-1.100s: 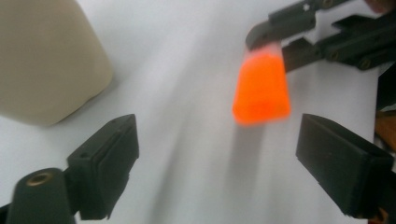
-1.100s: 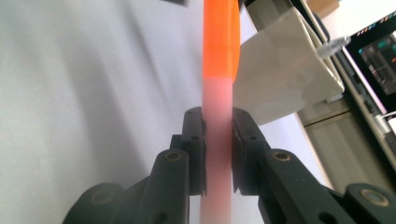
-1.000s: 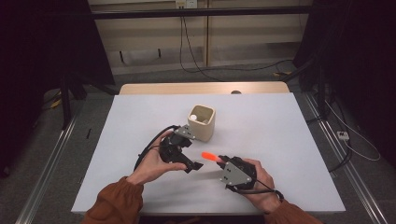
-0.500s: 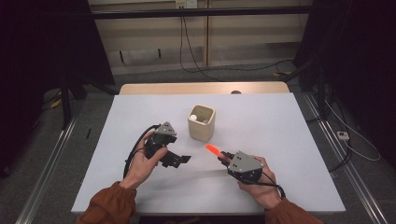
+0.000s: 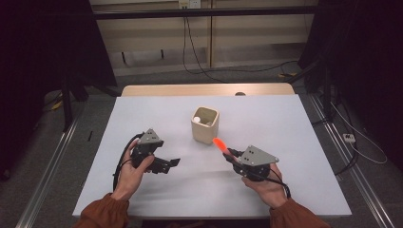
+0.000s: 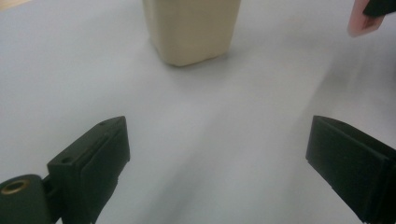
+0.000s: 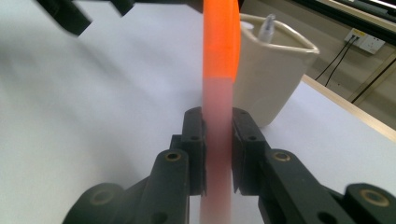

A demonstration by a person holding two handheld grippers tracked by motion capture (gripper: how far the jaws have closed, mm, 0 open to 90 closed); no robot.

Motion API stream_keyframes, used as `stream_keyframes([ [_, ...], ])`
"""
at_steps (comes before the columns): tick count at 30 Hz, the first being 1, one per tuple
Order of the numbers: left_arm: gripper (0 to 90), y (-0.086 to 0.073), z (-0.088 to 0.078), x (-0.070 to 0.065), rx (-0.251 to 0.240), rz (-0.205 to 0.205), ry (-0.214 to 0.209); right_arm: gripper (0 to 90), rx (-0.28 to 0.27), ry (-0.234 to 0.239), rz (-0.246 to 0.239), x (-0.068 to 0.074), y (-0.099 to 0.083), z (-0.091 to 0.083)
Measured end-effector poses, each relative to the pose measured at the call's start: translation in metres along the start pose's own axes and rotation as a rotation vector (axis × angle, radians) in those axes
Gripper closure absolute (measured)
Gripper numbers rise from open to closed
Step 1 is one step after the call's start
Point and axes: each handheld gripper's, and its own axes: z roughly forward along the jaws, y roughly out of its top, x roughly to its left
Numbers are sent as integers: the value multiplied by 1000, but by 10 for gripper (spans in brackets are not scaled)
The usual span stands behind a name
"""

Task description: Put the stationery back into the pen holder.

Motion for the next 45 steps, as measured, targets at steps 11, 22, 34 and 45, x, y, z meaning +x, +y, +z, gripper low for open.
stream_keyframes([
  [11,60,-30,-16,1,-58,-36,47,781,-112,-1,170,-26,23,14],
  [22,60,-58,-34,-2,-64,-34,100,781,-222,-41,241,-54,57,34],
  [34,60,-70,-39,-1,-86,-86,88,781,-281,-65,286,-76,81,68],
  [45,60,-71,-38,2,-82,-84,74,780,-236,-53,365,-85,59,113],
])
